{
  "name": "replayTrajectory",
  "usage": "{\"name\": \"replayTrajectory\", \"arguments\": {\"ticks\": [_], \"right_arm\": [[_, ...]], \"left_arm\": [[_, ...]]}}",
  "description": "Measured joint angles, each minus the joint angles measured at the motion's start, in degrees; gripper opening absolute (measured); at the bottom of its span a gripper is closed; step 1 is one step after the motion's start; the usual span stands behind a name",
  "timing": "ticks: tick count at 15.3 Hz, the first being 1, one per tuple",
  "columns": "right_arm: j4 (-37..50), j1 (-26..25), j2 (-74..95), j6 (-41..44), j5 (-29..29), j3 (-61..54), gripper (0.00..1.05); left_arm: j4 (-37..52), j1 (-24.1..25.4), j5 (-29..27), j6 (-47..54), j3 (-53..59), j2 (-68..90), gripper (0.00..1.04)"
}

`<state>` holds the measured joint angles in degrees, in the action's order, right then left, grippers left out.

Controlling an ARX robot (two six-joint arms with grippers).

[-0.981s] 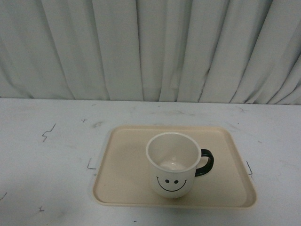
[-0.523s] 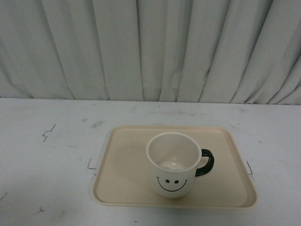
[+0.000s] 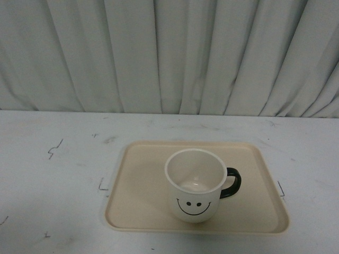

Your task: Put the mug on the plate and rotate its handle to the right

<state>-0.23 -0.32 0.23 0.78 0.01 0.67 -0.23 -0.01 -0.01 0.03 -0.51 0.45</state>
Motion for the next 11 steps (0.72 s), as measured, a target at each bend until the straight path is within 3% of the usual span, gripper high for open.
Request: {"name": "replayTrajectory", "arguments": {"ticks": [4, 11], "right_arm": [[0.00, 0.00, 0.00, -0.02, 0.00, 0.00, 0.71], [0.00, 0.00, 0.00, -0.02, -0.02, 0.00, 0.99]], "left_arm": [[0.00, 0.00, 0.00, -0.02, 0.00, 0.00, 0.98], [0.02, 0.00, 0.00, 0.00, 0.00, 0.00, 0.98]]}}
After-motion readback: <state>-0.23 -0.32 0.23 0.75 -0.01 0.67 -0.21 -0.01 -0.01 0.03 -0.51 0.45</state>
